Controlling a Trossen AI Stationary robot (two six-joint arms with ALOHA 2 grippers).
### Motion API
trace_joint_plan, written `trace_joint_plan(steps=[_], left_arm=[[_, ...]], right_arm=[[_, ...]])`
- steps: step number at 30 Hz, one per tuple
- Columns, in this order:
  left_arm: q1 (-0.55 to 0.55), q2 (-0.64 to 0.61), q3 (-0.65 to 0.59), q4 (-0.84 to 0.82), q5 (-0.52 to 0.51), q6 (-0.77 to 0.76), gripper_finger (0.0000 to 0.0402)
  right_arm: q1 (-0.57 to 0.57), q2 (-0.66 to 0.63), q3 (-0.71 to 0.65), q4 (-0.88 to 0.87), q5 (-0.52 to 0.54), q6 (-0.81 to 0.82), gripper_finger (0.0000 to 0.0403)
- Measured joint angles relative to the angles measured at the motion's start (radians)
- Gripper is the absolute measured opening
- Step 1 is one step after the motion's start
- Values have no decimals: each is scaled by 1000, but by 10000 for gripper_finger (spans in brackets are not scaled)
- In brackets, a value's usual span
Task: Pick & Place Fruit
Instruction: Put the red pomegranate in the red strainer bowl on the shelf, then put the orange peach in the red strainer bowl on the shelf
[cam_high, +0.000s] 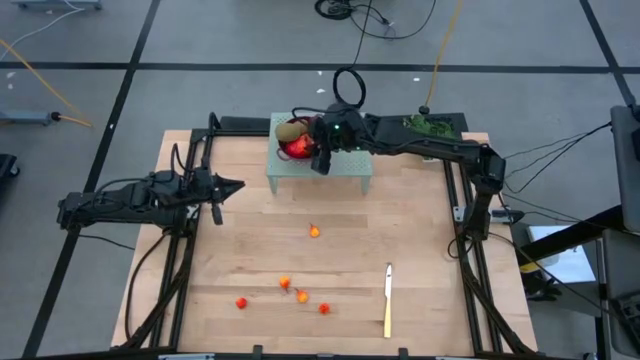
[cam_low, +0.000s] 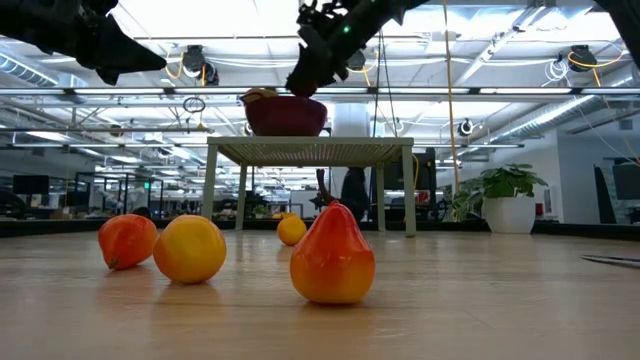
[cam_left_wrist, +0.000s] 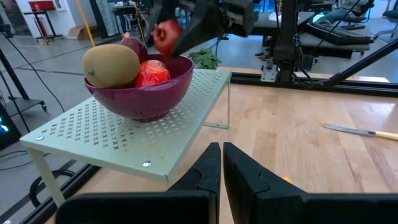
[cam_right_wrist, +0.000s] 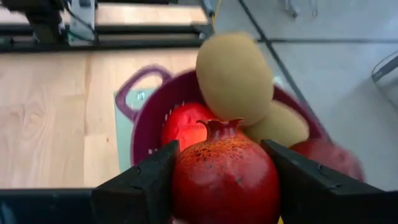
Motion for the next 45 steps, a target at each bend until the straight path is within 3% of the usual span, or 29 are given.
trace_joint_plan(steps=[7, 32, 36, 40, 45], left_arm=[[0, 0, 0, 0, 0, -3, 21], [0, 0, 0, 0, 2, -3, 21], [0, 0, 0, 0, 10, -3, 21], [-1, 0, 0, 0, 20, -3, 21], [-2, 0, 0, 0, 20, 0, 21]], right_arm=[[-6, -2, -13, 11, 1, -29, 236], [3, -41, -13, 146, 2, -97, 235], [34, -76, -10, 141, 59, -109, 234], [70, -103, -11, 94, 153, -126, 211], [101, -146, -10, 46, 162, -74, 156]])
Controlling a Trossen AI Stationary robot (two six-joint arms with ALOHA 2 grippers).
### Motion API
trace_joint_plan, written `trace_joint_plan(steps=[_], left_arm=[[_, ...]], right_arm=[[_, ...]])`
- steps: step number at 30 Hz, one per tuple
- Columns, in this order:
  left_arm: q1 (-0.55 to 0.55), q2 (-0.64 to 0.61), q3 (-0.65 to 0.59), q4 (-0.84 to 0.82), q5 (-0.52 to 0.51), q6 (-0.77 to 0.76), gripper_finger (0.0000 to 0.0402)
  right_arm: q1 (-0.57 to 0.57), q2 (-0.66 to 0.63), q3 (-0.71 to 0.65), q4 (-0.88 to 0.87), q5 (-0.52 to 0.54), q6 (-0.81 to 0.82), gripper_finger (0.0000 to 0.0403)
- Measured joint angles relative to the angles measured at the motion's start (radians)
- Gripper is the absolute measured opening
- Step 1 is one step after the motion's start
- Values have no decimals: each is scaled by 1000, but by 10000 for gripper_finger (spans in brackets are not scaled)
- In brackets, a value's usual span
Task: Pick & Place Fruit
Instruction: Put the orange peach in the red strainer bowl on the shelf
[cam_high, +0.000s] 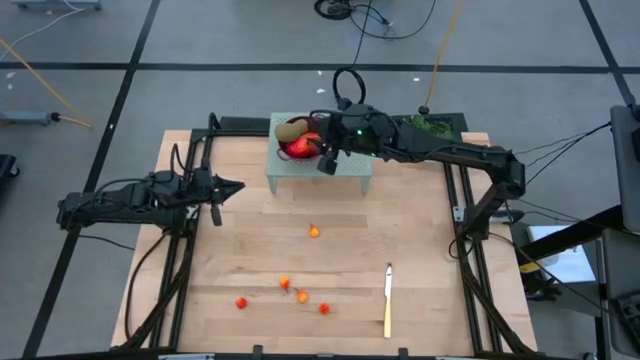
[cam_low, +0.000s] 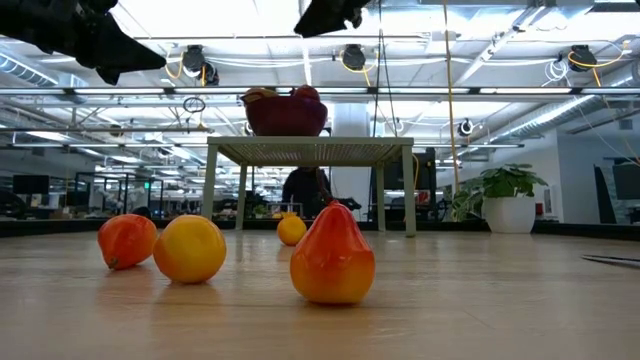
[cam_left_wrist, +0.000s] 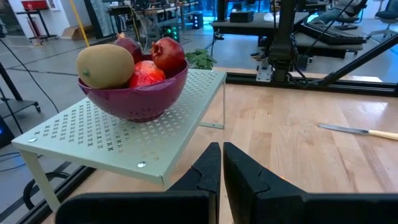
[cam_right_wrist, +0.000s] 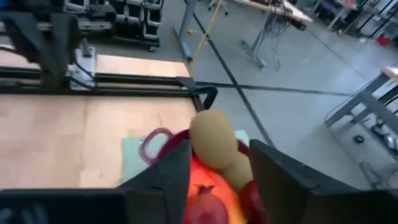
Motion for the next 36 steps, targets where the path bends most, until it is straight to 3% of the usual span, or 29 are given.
trace_joint_plan(steps=[12, 18, 24, 28, 36], left_arm=[[0, 0, 0, -2, 18, 20, 21], [0, 0, 0, -2, 43, 27, 21], [0, 0, 0, -2, 45, 22, 21], [0, 0, 0, -3, 71, 22, 21], [0, 0, 0, 3, 131, -25, 21]], right_arm=[[31, -65, -1, -106, -3, 71, 6], [34, -85, -1, -171, -9, 94, 3], [35, -95, -3, -328, -136, 141, 1], [68, -125, -17, -439, -132, 187, 1], [125, -335, -302, -233, -134, 256, 0]])
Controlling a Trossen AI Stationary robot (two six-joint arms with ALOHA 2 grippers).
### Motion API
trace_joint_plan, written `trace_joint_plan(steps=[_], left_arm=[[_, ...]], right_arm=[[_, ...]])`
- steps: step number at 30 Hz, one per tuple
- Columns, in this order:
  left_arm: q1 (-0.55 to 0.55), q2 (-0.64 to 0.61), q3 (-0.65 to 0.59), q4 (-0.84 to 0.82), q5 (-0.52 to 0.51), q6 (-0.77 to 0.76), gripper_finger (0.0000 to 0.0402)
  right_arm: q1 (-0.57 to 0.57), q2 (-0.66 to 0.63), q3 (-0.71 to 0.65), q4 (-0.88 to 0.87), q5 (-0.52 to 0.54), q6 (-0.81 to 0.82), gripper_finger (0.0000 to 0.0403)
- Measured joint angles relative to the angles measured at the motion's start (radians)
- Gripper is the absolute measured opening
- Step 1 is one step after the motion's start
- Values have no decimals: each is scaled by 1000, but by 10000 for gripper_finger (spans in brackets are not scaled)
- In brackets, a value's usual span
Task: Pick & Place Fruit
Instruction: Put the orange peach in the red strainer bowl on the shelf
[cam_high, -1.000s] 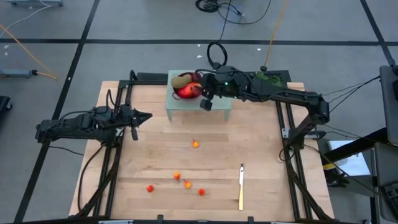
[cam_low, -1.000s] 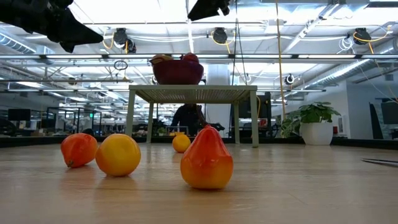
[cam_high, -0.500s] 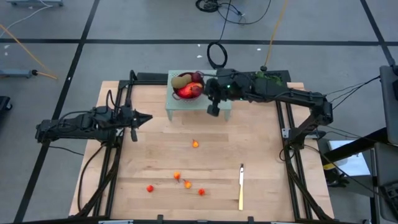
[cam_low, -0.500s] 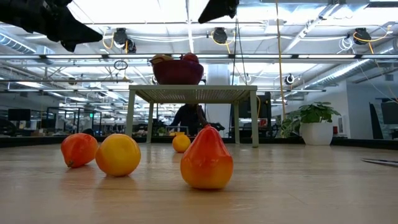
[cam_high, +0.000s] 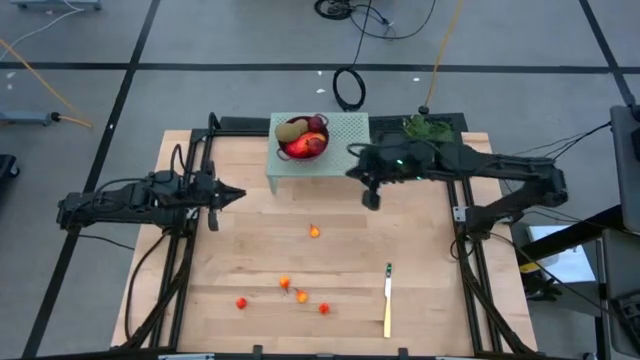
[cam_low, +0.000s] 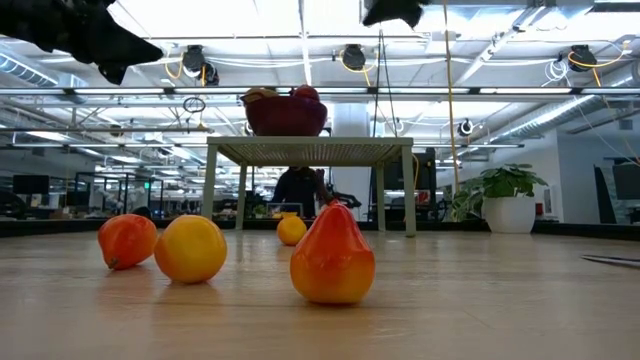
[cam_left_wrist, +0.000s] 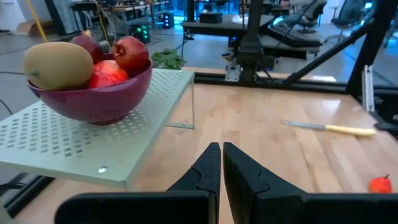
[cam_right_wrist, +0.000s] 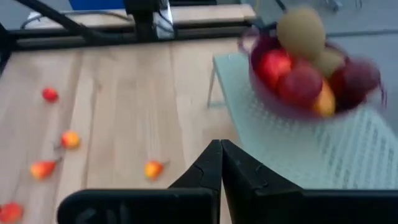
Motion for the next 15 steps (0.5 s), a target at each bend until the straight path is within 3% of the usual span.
trace_joint_plan(steps=[9, 15], left_arm=[[-9, 25, 0, 128, -25, -98, 21], [-32, 98, 0, 213, -88, -121, 21]], right_arm=[[54, -369, -384, 148, -10, 127, 0], [58, -625, -545, 179, -127, 192, 0]])
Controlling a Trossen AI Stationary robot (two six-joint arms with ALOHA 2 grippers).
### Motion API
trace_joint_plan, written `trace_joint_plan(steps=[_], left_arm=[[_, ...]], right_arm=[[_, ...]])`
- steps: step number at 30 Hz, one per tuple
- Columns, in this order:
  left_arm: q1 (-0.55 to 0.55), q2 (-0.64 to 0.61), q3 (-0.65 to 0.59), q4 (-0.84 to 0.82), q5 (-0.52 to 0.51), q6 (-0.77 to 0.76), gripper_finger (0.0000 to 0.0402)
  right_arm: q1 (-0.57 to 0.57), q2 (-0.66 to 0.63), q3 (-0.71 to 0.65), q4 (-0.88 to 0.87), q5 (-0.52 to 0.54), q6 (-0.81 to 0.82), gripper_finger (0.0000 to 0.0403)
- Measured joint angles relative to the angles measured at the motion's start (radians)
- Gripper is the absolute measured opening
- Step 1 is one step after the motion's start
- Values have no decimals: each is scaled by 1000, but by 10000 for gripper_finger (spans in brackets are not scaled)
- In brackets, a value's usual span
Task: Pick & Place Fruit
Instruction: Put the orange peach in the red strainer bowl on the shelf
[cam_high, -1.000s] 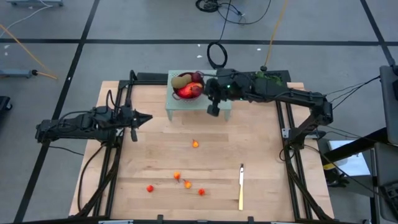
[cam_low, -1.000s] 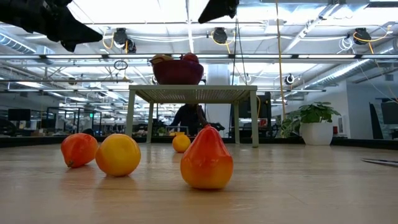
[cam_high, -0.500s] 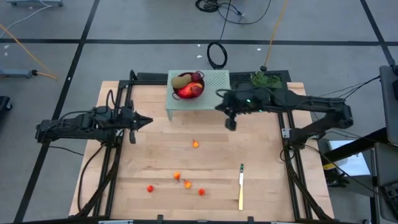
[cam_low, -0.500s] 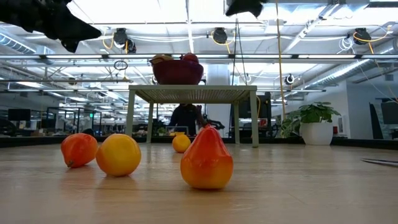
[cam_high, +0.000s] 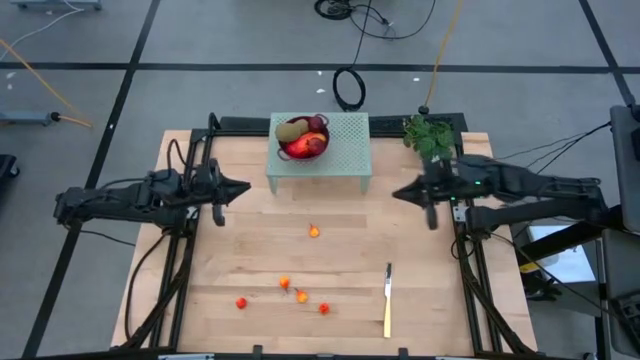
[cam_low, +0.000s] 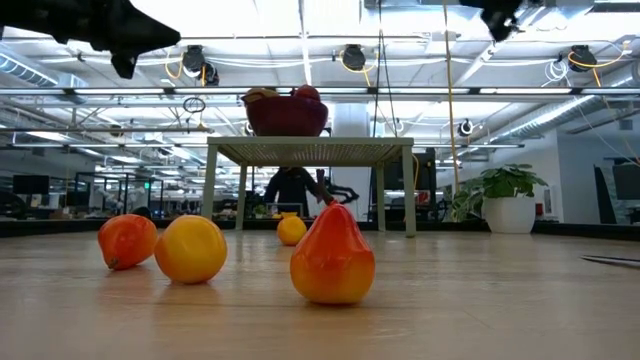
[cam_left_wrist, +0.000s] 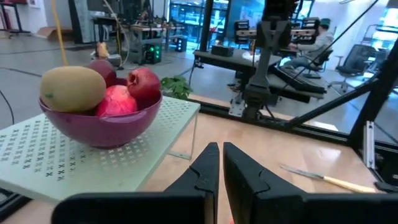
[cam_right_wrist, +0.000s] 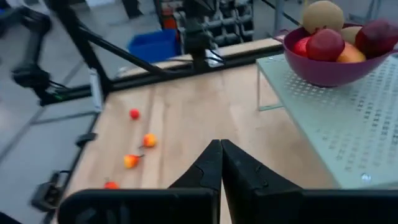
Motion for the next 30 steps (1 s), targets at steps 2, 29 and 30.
trace_joint_plan(steps=[2, 29, 30], left_arm=[[-12, 33, 0, 41, -11, -3, 21], [-370, 581, 484, -202, -259, -164, 3], [-382, 602, 507, -229, -266, -185, 2]], right_arm=[[0, -75, -40, 0, -16, 14, 0], [0, -727, -338, 5, -61, 35, 0], [0, -727, -345, 6, -61, 40, 0]])
